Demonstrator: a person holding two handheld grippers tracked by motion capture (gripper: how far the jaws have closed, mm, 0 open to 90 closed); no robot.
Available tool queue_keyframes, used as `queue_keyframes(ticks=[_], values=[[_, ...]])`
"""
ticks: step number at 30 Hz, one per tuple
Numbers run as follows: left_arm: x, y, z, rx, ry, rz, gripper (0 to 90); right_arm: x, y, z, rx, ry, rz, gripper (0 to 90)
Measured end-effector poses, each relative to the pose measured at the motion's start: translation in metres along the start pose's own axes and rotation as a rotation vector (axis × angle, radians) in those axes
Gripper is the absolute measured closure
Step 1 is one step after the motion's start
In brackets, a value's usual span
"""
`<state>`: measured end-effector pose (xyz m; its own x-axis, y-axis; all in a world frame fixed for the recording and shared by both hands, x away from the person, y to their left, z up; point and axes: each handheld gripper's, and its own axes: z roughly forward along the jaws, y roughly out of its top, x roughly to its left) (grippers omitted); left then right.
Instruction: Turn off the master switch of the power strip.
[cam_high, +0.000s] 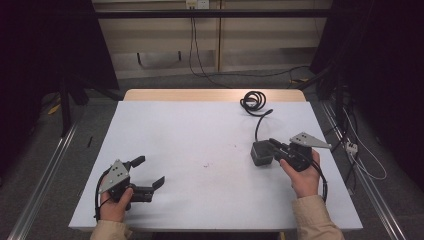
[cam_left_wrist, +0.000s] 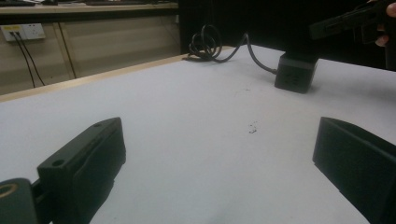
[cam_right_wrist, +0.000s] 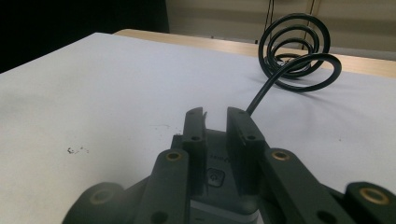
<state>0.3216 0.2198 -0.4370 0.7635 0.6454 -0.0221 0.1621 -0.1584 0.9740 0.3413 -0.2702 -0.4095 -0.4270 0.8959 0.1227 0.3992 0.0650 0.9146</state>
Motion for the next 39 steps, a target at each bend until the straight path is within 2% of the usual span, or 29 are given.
queue_keyframes(ticks=[5, 39], values=[[0.0000, -0.0001, 0.0000, 0.000, 0.000, 0.000, 2.2, -0.0009, 0.0002, 0.0010, 0.005, -0.011, 0.004, 79.9], [0.0000, -0.0007, 0.0007, 0.002, 0.003, -0.001, 2.2, -0.0035, -0.0022, 0.0066, 0.045, 0.000, 0.004, 87.6]])
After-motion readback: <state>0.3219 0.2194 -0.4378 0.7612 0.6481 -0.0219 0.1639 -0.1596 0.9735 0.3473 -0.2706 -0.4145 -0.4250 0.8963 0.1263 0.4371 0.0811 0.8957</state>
